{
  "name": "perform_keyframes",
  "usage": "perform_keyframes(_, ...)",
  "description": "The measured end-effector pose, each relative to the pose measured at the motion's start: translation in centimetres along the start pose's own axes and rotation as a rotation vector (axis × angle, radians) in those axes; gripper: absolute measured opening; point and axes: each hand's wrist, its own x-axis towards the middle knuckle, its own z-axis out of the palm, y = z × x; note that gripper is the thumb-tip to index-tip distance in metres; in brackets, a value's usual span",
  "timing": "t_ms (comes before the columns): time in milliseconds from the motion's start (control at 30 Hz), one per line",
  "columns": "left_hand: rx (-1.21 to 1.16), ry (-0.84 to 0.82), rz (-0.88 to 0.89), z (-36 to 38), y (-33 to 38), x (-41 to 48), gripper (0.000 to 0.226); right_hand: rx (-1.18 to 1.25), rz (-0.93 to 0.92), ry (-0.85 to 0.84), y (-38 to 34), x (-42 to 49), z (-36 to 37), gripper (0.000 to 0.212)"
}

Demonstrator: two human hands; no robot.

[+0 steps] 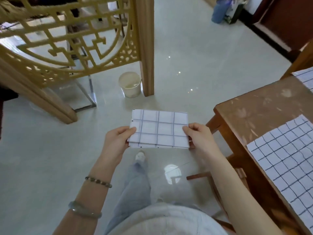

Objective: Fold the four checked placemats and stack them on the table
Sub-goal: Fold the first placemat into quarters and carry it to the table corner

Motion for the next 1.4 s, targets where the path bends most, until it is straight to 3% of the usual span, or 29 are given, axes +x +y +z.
perform_keyframes(333, 0.201, -0.347, 0.032, 5.6, 14.0, 17.3, 0.012, 0.158, 0.022, 0.355, -8.0, 11.8, 2.7, 0.018)
perform_keyframes(600, 0.35, -0.557, -0.02, 12.5, 18.7, 26.3, 0.011, 0.295, 0.085, 0.537, -11.3, 17.1, 0.5, 0.017)
perform_keyframes(933, 0.493, -0.735, -0.041, 27.3, 20.7, 34.5, 0.013, 0.442, 0.121, 0.753, -12.1, 26.7, -8.6, 0.021)
perform_keyframes(1400, 0.635, -0.954, -0.001, 49.6, 24.1, 40.4, 0.011, 0.431, 0.08, 0.974, -15.7, 34.5, -25.1, 0.024)
